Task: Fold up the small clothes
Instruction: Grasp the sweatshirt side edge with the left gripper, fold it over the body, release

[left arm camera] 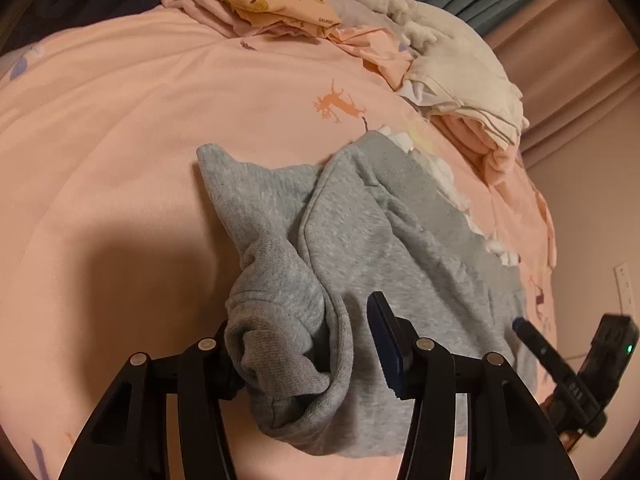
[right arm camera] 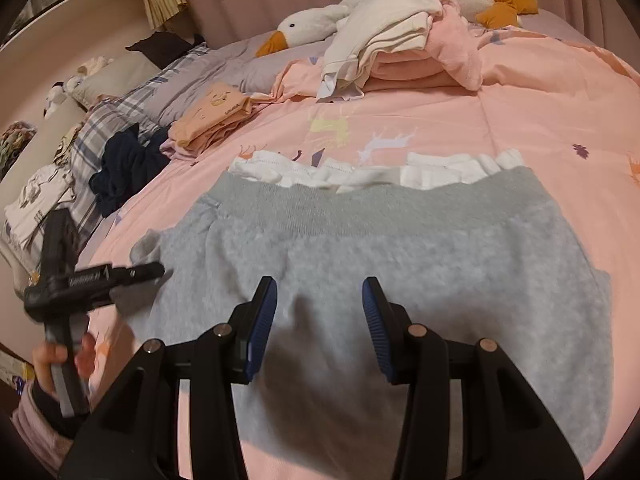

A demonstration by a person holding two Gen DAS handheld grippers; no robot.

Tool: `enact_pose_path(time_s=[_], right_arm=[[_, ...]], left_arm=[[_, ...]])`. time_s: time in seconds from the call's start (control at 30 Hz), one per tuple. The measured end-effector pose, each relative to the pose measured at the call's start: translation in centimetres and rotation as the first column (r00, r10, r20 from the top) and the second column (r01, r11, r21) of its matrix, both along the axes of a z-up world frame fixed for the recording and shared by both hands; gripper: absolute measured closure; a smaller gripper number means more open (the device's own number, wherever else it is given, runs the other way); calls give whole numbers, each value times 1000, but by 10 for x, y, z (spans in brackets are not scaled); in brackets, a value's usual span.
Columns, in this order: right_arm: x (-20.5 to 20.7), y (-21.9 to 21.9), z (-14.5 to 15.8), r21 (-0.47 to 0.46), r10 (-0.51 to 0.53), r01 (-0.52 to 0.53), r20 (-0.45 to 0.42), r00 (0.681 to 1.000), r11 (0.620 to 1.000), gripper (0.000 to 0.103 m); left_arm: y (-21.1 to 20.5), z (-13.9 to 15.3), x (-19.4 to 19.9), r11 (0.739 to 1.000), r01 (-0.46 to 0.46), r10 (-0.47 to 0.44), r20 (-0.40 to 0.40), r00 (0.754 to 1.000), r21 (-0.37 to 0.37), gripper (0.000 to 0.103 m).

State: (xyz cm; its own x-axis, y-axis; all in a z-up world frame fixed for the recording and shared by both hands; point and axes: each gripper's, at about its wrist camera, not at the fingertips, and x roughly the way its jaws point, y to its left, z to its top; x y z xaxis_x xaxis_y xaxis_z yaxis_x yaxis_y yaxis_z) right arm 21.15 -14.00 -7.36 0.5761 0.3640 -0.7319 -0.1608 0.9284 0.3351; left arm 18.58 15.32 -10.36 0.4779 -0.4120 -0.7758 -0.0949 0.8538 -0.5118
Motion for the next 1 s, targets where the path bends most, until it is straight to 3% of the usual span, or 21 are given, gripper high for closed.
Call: enact_pose_path(time_s=[0.17, 0.27, 0.47, 0.63, 0.8, 1.0], right_arm=[[14, 10, -6, -5, 1, -1, -24, 1000, 1000, 58], [17, 12, -12, -12, 2, -3, -44, 999, 1000, 58], [27, 15, -30, -63, -3, -5, -128, 992, 998, 58], [13, 15, -14, -48, 26, -30, -87, 996, 998, 58], [-19, 25, 1, -11, 120, -120, -14, 993, 993, 58], [-23, 47, -31, -84, 164, -171, -80, 983, 982, 57]], left_arm=[[-3, 4, -1, 999, 9, -10, 11, 1000, 47, 59], [-2, 8, -3, 998, 10, -12, 20, 1000, 67, 72], [-4, 15, -4, 997, 4, -7, 36, 999, 73, 74], [-6, 28, -8, 998, -1, -4, 77, 997, 69, 78], [-16, 45, -8, 996, 5, -16, 116, 993, 87, 79], [-31, 56, -5, 994, 19, -32, 130, 991, 106, 82]])
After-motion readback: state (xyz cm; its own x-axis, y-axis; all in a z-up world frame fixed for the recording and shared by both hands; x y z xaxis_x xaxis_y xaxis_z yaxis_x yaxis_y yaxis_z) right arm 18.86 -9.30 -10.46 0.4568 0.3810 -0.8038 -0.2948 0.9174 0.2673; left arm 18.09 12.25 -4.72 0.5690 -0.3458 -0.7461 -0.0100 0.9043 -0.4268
